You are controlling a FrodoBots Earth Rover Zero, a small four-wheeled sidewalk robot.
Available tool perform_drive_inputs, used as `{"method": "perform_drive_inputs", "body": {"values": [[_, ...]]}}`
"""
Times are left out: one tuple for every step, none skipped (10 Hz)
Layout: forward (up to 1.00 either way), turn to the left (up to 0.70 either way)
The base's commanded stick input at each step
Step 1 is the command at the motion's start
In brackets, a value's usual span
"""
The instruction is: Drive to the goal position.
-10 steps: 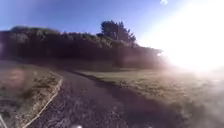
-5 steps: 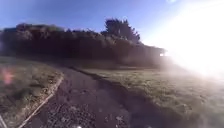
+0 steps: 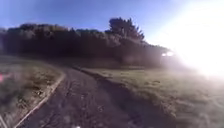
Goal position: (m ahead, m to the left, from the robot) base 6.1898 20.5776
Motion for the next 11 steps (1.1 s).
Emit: {"method": "perform_drive_inputs", "body": {"values": [[0.70,0.14],[0.70,0.14],[0.70,0.14],[0.70,0.14],[0.70,0.14],[0.70,0.14],[0.70,0.14],[0.70,0.14],[0.70,0.14],[0.70,0.14],[0.70,0.14]]}}
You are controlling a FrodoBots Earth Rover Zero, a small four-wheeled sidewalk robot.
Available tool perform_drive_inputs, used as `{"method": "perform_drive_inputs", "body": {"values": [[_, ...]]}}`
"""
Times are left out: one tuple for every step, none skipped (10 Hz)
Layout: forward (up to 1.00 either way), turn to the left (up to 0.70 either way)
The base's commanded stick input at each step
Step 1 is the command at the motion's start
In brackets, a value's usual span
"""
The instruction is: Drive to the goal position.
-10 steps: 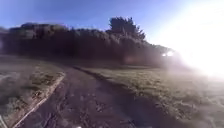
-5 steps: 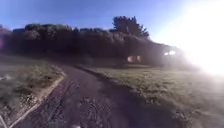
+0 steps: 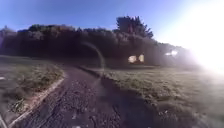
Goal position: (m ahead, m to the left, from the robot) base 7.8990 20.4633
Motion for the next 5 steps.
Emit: {"method": "perform_drive_inputs", "body": {"values": [[0.70,0.14],[0.70,0.14],[0.70,0.14],[0.70,0.14],[0.70,0.14]]}}
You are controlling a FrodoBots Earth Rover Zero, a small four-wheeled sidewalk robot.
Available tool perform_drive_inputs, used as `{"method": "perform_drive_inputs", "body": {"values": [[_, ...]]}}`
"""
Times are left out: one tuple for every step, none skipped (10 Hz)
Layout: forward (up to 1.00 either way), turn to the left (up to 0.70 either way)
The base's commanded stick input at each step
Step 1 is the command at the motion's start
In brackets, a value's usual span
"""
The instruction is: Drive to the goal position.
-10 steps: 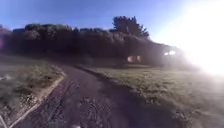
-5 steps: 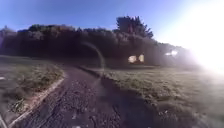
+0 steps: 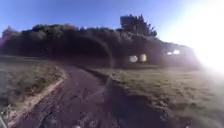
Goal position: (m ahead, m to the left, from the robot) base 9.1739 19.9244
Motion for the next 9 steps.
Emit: {"method": "perform_drive_inputs", "body": {"values": [[0.70,0.14],[0.70,0.14],[0.70,0.14],[0.70,0.14],[0.70,0.14],[0.70,0.14],[0.70,0.14],[0.70,0.14],[0.70,0.14]]}}
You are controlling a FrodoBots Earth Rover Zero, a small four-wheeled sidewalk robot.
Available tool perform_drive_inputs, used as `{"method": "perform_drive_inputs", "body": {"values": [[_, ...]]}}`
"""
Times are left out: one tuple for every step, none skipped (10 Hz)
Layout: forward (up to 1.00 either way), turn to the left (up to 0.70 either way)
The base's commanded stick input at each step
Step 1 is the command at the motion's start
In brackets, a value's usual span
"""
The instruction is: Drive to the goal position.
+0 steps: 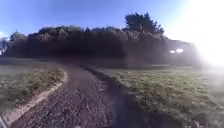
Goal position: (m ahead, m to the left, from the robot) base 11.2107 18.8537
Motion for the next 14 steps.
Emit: {"method": "perform_drive_inputs", "body": {"values": [[0.70,0.14],[0.70,0.14],[0.70,0.14],[0.70,0.14],[0.70,0.14],[0.70,0.14],[0.70,0.14],[0.70,0.14],[0.70,0.14],[0.70,0.14],[0.70,0.14],[0.70,0.14],[0.70,0.14],[0.70,0.14]]}}
